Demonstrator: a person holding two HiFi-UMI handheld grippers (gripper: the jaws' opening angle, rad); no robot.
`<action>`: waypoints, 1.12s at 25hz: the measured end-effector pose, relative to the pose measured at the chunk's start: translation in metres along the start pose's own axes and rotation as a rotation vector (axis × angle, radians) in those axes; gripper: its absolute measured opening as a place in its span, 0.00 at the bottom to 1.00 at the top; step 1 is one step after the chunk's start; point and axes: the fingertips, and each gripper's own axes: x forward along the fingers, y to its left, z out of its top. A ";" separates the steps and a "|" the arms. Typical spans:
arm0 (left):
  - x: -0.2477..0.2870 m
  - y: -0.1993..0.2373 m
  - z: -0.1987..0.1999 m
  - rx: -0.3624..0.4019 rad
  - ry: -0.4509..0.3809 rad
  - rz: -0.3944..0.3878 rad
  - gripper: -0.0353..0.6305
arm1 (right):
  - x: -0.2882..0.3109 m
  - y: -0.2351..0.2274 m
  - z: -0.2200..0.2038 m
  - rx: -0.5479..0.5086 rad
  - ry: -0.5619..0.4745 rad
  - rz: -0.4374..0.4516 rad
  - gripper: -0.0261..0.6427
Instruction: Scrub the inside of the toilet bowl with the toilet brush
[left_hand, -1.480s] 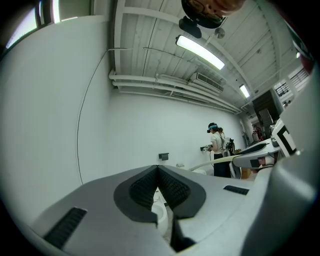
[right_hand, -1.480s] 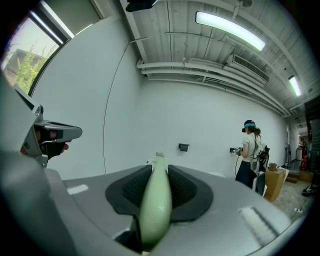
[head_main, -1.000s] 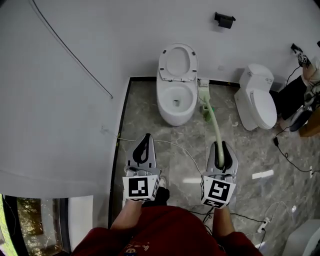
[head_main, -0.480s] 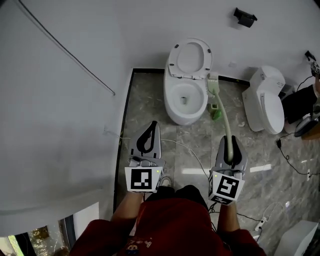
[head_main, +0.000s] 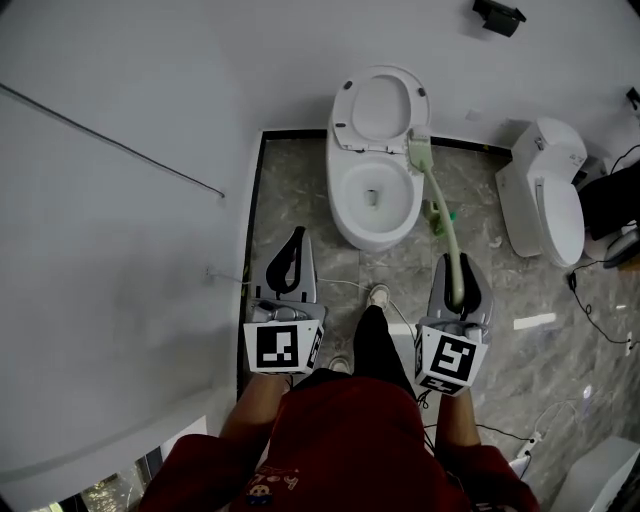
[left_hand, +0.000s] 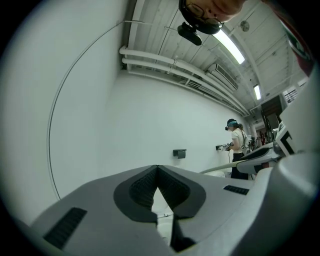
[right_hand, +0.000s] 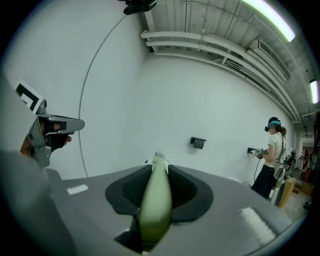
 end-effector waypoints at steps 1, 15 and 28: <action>0.013 0.000 -0.001 0.005 -0.002 0.004 0.06 | 0.013 -0.004 -0.001 0.004 0.004 0.003 0.21; 0.212 -0.031 -0.049 0.035 0.053 -0.008 0.06 | 0.199 -0.068 -0.044 0.049 0.121 0.110 0.21; 0.273 -0.029 -0.166 0.025 0.194 -0.044 0.06 | 0.265 -0.037 -0.141 -0.026 0.320 0.216 0.21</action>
